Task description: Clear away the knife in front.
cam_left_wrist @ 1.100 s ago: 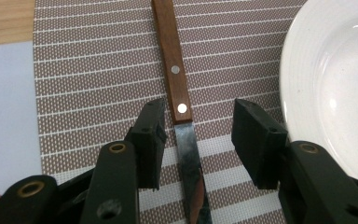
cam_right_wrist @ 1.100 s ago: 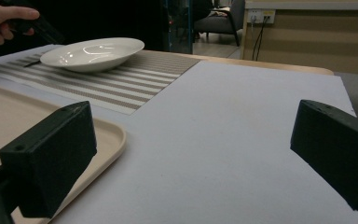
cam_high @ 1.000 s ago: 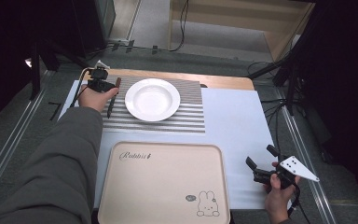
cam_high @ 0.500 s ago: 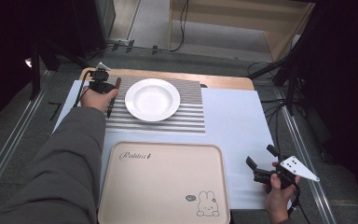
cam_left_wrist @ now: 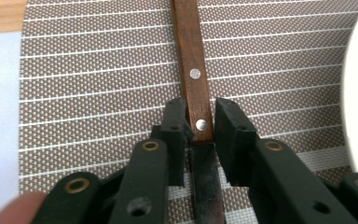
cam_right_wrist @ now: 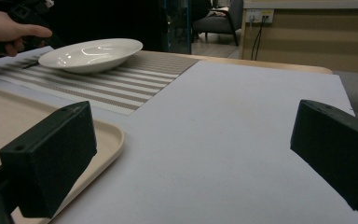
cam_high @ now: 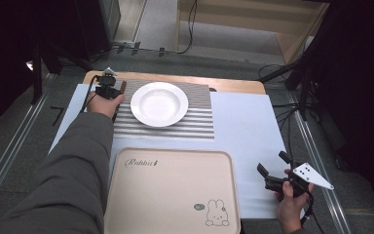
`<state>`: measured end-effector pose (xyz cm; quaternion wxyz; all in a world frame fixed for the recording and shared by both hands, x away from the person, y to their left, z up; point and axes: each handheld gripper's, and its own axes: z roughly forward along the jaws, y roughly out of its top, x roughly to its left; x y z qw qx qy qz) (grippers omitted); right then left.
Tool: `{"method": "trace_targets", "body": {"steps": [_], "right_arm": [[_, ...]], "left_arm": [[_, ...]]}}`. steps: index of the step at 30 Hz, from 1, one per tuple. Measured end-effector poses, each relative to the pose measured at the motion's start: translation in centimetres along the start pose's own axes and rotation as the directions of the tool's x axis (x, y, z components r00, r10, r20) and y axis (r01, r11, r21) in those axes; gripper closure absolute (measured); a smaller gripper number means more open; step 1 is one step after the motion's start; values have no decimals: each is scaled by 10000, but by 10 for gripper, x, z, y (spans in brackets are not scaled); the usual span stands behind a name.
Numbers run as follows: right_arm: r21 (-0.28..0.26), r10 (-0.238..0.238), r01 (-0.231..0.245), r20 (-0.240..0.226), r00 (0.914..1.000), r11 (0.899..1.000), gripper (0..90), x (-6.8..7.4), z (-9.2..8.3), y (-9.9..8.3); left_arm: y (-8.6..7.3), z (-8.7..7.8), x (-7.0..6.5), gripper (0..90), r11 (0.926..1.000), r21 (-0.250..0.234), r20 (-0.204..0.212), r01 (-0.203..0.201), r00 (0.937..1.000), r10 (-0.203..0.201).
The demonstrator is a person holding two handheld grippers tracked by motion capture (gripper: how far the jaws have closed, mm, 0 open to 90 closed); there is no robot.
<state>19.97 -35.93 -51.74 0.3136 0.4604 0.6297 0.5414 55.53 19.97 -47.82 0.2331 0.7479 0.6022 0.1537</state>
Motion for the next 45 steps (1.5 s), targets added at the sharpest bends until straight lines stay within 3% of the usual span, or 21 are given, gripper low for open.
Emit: {"method": "trace_targets", "body": {"steps": [9, 30, 45], "right_arm": [[-41, 11, -11, -52, 10000, 10000, 0, -1, 0, 0], [-60, -1, 0, -105, 9999, 10000, 0, 0, -1, 0], [-37, -40, 40, -132, 9999, 10000, 0, 0, -1, 0]], "left_arm": [[-2, -2, -6, 781, 9992, -33, -449, -408, 9982, 406], [-4, -31, -11, 781, 9917, -176, -248, -1272, 9916, 1268], [-12, -48, -9, 781, 9929, -358, -15, -1137, 9935, 1137]]}}
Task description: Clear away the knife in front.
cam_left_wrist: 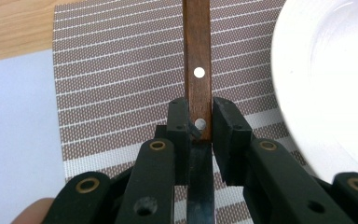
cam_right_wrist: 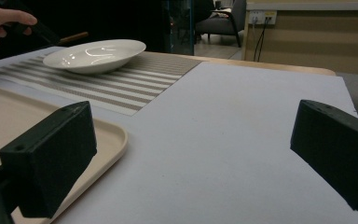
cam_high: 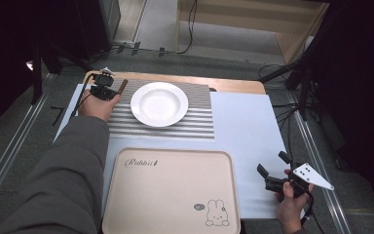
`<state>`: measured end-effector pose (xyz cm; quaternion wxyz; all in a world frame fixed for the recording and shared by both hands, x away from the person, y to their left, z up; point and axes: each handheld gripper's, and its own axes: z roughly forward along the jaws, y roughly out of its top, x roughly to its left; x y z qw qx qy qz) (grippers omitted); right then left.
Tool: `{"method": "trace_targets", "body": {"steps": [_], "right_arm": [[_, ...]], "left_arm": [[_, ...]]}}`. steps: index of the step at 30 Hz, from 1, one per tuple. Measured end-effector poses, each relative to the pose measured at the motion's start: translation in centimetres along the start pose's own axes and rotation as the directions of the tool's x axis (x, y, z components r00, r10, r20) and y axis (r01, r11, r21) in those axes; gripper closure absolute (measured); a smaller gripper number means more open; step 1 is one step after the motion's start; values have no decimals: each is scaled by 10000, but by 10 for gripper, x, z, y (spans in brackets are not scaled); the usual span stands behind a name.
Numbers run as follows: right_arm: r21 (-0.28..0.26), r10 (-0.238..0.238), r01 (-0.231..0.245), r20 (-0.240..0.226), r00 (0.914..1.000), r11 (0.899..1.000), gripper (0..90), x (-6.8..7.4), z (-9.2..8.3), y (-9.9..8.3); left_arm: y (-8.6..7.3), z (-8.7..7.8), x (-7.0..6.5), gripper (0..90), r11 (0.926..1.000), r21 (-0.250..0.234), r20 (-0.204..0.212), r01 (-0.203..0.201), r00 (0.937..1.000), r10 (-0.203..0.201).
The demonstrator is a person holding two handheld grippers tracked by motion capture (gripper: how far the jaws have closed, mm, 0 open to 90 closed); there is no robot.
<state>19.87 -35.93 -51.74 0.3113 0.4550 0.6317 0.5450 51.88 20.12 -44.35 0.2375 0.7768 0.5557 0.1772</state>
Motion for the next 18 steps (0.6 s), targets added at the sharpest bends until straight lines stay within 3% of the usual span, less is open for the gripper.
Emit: {"method": "trace_targets", "body": {"steps": [4, 7, 18], "right_arm": [[15, -13, 13, -4, 10000, 10000, 0, 0, 0, 0], [29, -25, 25, -13, 10000, 10000, 0, 1, 0, 0], [47, -127, 127, 7, 9999, 9999, 0, 1, 1, 0]], "left_arm": [[-2, -4, 1, 781, 10000, 16, 57, 8, 10000, -8], [-6, -10, 1, 781, 9995, -226, 322, 220, 9993, -213], [-18, -19, -7, 781, 9998, -213, 552, 13, 9985, -1]]}}
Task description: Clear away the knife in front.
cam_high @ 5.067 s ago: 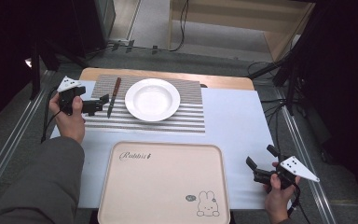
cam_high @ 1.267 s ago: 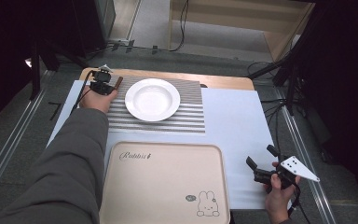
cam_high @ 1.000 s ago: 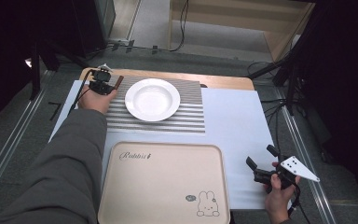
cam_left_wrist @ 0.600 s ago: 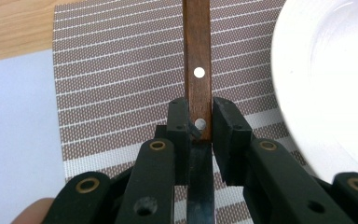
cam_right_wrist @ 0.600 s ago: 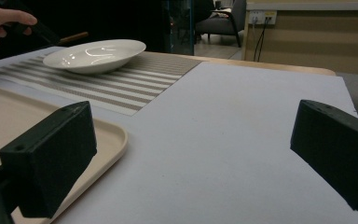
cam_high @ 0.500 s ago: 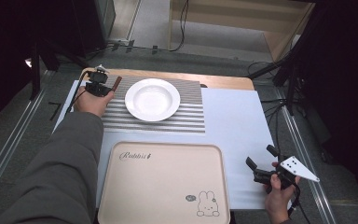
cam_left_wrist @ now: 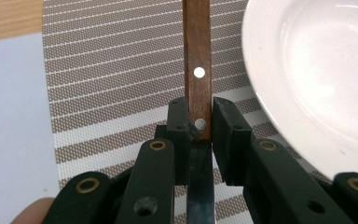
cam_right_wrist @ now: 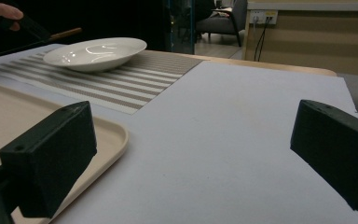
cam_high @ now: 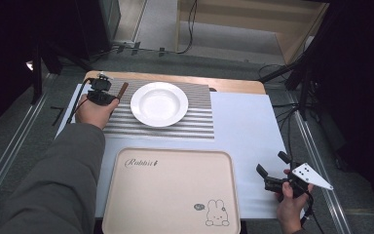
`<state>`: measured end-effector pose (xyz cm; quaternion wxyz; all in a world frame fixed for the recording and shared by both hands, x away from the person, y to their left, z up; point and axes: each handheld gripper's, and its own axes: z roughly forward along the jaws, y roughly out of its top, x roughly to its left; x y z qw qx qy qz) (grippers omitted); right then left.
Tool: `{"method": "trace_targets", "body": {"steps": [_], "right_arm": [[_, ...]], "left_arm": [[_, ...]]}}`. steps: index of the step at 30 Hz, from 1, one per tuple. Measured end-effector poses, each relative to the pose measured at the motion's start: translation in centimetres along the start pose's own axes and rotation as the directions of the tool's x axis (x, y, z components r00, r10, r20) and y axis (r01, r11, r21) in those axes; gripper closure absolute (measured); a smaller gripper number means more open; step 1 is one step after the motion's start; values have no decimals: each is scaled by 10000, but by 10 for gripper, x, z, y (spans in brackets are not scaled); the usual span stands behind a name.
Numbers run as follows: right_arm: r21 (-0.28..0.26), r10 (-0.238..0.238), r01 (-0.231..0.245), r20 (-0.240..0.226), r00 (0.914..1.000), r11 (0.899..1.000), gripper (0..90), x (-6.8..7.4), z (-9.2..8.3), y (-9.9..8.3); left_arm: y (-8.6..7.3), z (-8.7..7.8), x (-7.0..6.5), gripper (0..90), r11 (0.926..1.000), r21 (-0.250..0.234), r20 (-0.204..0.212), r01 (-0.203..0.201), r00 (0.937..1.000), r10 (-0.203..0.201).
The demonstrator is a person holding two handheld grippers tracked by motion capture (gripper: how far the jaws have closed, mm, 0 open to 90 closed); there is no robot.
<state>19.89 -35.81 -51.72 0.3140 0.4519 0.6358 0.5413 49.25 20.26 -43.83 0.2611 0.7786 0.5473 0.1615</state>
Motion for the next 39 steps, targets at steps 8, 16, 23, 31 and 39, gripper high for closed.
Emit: {"method": "trace_targets", "body": {"steps": [8, 16, 23, 31, 39], "right_arm": [[3, -4, 4, -6, 10000, 10000, 0, 0, 0, 0], [5, -1, 1, -6, 10000, 10000, 0, 1, 0, 0], [8, -10, 10, -9, 10000, 10000, 0, 1, 0, 0], [48, -47, 47, 4, 10000, 10000, 0, 1, 0, 0], [34, -96, 96, -33, 9999, 9999, 0, 1, 0, 0]], "left_arm": [[-8, -7, -8, 781, 9999, 1, 348, -106, 9993, 106], [-16, -14, -11, 782, 9997, -20, 477, -260, 9985, 261], [-25, -19, -14, 782, 9998, -44, 768, -211, 9968, 214], [-37, -18, -19, 781, 9994, 132, 874, -323, 9957, 310], [-47, -24, -25, 781, 9993, 71, 1021, -369, 9941, 360]]}}
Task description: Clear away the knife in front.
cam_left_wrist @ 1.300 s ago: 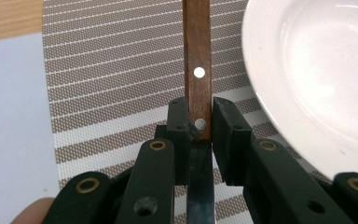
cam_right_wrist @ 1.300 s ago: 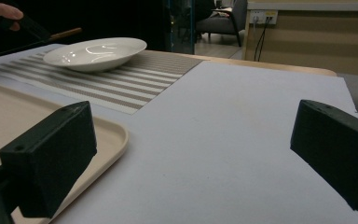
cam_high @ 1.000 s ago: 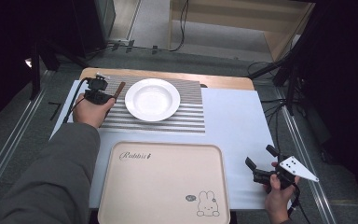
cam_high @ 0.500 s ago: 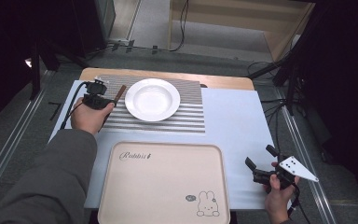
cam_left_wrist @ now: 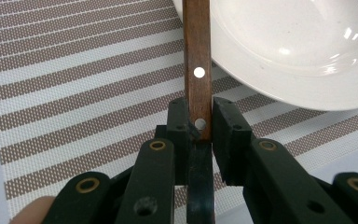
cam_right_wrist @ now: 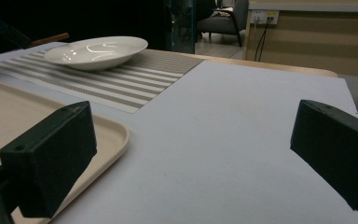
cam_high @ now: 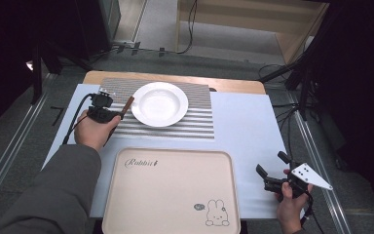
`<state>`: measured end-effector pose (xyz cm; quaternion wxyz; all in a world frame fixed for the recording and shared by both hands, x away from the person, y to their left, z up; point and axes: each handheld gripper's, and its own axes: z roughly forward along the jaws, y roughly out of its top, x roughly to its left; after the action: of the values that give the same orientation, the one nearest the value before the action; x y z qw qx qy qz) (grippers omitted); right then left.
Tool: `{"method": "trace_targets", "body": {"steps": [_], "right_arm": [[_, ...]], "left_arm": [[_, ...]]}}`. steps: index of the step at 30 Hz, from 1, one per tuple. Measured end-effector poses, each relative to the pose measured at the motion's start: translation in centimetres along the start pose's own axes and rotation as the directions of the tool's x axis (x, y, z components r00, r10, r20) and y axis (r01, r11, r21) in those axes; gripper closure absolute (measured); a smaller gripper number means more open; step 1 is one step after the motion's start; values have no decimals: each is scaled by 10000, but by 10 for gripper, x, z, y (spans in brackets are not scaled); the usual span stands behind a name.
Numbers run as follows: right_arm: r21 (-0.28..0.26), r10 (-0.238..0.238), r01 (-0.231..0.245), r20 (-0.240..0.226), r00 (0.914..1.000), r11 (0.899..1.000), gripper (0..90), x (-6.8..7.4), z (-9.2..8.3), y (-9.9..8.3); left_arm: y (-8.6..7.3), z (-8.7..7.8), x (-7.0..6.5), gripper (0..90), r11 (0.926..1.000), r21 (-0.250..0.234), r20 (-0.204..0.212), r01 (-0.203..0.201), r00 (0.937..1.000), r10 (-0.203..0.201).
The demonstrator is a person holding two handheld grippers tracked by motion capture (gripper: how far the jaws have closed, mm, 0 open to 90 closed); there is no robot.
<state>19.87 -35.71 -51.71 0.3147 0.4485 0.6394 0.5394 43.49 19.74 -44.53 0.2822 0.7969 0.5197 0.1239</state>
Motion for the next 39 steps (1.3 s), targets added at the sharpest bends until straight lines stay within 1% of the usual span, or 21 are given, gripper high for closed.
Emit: {"method": "trace_targets", "body": {"steps": [3, 5, 6, 8, 11, 12, 17, 18, 20, 21, 23, 24, 27, 29, 32, 35, 36, 39], "right_arm": [[-7, 10, -10, -5, 10000, 10000, 0, 0, 0, 0], [-1, 5, -5, -11, 10000, 10000, 0, 0, 0, 0], [-1, 1, -1, -12, 10000, 10000, 0, 0, 0, 0], [5, 1, -1, -11, 10000, 10000, 0, 0, 0, 0], [6, -1, 1, -11, 10000, 10000, 0, 0, 0, 0], [9, -8, 8, -10, 10000, 10000, 0, 0, 0, 0], [9, -10, 10, -1, 10000, 10000, 0, 1, 0, 0], [3, -22, 22, -15, 10000, 10000, 0, 1, 0, 0], [10, -27, 27, -7, 10000, 10000, 0, 1, 0, 0], [26, -24, 24, 4, 10000, 10000, 0, 1, 0, 0], [17, -9, 9, -3, 10000, 10000, 0, 1, 0, 0], [27, -25, 25, 5, 10000, 10000, 0, 1, 0, 0], [27, -19, 18, 11, 10000, 10000, 0, 1, 0, 0], [12, -38, 38, 0, 10000, 10000, 0, 1, 0, 0], [19, -39, 39, 1, 10000, 10000, 0, 1, 0, 0], [17, -33, 33, 8, 10000, 10000, 0, 1, 0, 0], [15, -36, 36, 3, 10000, 10000, 0, 1, 0, 0], [21, -38, 38, -4, 10000, 10000, 0, 1, 0, 0]], "left_arm": [[-6, -1, -1, 781, 10000, 3, 47, 26, 10000, -26], [-10, -2, -3, 782, 10000, 24, 42, -51, 10000, 51], [-10, -2, -3, 781, 10000, 24, 42, -51, 10000, 51], [-15, -4, -5, 782, 9999, 44, 123, -96, 9999, 95], [-18, -6, -7, 781, 9999, 5, 102, -108, 9999, 108], [-21, -8, -8, 782, 9999, 11, 180, -150, 9997, 149], [-27, -12, -11, 781, 9997, -40, 164, -259, 9995, 259], [-30, -14, -14, 782, 9995, -79, 146, -293, 9995, 294], [-31, -15, -15, 781, 9995, -76, 188, -314, 9993, 316], [-34, -18, -18, 781, 9993, -68, 243, -373, 9990, 374], [-35, -19, -20, 781, 9992, -98, 318, -385, 9987, 388], [-38, -21, -23, 781, 9987, -97, 368, -500, 9981, 503], [-40, -22, -27, 781, 9983, -111, 423, -567, 9975, 571], [-44, -24, -30, 781, 9985, -144, 554, -536, 9970, 543], [-47, -26, -33, 781, 9983, -145, 643, -559, 9963, 567], [-50, -27, -35, 782, 9982, -169, 683, -574, 9960, 584], [-52, -28, -38, 781, 9978, -132, 688, -657, 9954, 664], [-55, -32, -42, 781, 9977, -199, 775, -641, 9948, 655]]}}
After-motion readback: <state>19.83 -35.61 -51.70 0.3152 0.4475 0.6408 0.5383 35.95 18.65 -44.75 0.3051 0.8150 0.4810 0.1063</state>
